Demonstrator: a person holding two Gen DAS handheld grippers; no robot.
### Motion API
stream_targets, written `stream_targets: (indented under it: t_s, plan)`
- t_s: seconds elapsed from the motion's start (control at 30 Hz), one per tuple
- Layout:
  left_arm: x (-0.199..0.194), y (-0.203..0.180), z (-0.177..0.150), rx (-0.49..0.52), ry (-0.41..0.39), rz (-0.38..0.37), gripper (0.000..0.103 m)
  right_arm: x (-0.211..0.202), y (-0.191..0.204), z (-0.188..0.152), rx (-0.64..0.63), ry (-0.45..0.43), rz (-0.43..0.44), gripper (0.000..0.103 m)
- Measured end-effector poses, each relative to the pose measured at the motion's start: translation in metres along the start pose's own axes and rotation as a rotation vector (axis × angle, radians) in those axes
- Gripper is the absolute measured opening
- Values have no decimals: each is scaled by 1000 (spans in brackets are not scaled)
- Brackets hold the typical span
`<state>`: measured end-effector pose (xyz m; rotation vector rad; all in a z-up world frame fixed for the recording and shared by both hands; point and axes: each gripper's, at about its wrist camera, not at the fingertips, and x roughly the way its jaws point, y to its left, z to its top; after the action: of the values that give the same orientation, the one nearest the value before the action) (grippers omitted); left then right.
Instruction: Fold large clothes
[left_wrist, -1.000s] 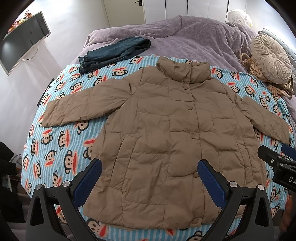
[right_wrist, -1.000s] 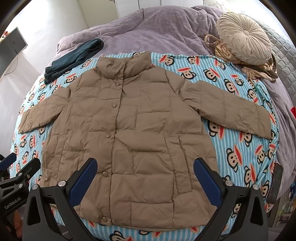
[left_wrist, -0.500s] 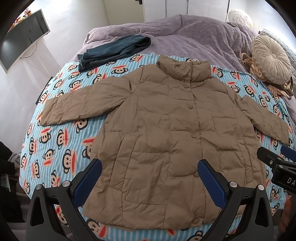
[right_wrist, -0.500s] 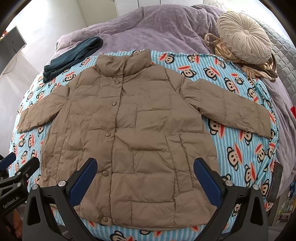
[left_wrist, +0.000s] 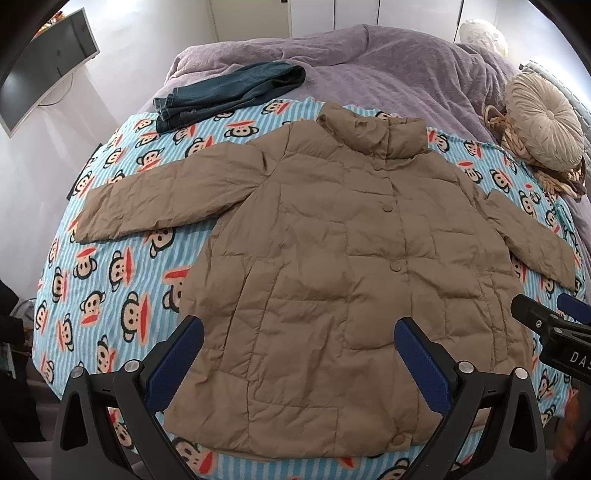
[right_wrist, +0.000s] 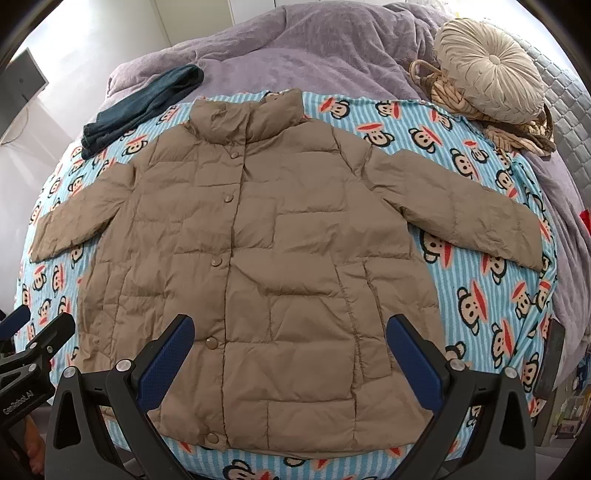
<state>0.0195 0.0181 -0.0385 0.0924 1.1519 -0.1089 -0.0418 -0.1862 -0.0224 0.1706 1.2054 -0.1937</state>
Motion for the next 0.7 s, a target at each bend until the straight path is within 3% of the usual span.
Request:
stream_targets:
  t_s: [0.23,0.4,0.7]
  plan:
    - [16,27,3,-35,29,-28,103,13,19,5,-19,39,-20,103]
    - [36,62,9,-109,36,-102,103,30,41,11,-17,95,31,103]
    - [108,184,28,-369,3,-201,103,73,94,23,-36,169,178,103]
